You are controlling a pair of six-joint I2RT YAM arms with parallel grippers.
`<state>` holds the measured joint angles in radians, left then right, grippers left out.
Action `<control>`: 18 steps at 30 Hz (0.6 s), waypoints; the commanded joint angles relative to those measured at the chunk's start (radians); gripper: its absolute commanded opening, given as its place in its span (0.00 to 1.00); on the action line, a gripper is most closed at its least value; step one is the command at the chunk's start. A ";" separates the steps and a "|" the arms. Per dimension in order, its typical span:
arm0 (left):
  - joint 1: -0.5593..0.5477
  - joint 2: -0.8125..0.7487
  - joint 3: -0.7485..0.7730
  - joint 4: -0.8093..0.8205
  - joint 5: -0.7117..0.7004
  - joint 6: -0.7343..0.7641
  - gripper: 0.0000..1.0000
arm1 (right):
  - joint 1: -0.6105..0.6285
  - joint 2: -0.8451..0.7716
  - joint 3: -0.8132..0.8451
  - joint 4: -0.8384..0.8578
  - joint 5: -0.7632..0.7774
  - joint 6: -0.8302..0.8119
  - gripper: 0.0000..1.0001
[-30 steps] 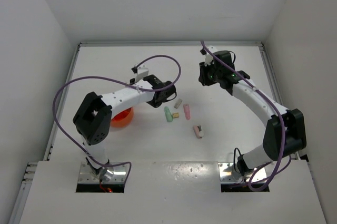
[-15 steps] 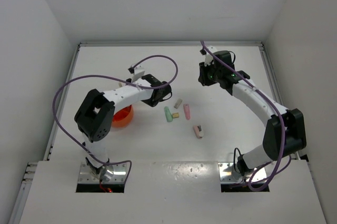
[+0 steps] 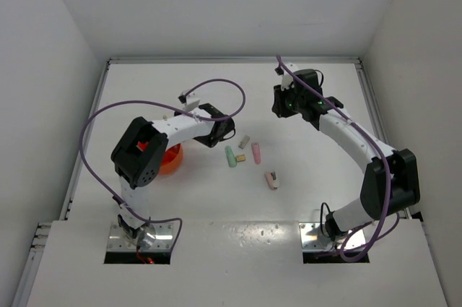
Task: Sort the stationery into containers
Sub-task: Place the pen in the storage box.
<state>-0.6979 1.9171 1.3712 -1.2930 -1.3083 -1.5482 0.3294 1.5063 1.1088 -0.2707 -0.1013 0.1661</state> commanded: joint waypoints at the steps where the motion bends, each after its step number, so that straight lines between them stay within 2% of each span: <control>1: 0.012 0.003 0.002 -0.009 -0.032 -0.030 0.19 | -0.006 0.003 0.003 0.024 -0.018 0.015 0.24; 6: 0.012 0.003 -0.008 -0.009 -0.032 -0.041 0.30 | -0.006 0.003 0.003 0.024 -0.018 0.015 0.24; 15: 0.002 -0.026 0.014 -0.009 -0.032 -0.011 0.32 | -0.006 0.003 0.003 0.024 -0.018 0.015 0.24; 16: -0.011 -0.041 0.040 -0.009 -0.032 0.002 0.29 | -0.006 0.003 0.003 0.024 -0.018 0.015 0.25; 17: -0.050 -0.064 0.060 -0.009 -0.032 0.017 0.16 | -0.006 0.003 0.003 0.024 -0.018 0.006 0.29; 18: -0.073 -0.073 0.083 -0.009 -0.032 0.058 0.08 | -0.006 0.003 0.003 0.024 -0.009 0.006 0.35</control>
<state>-0.7124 1.9236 1.3811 -1.2961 -1.3087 -1.5440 0.3290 1.5063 1.1088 -0.2707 -0.1074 0.1665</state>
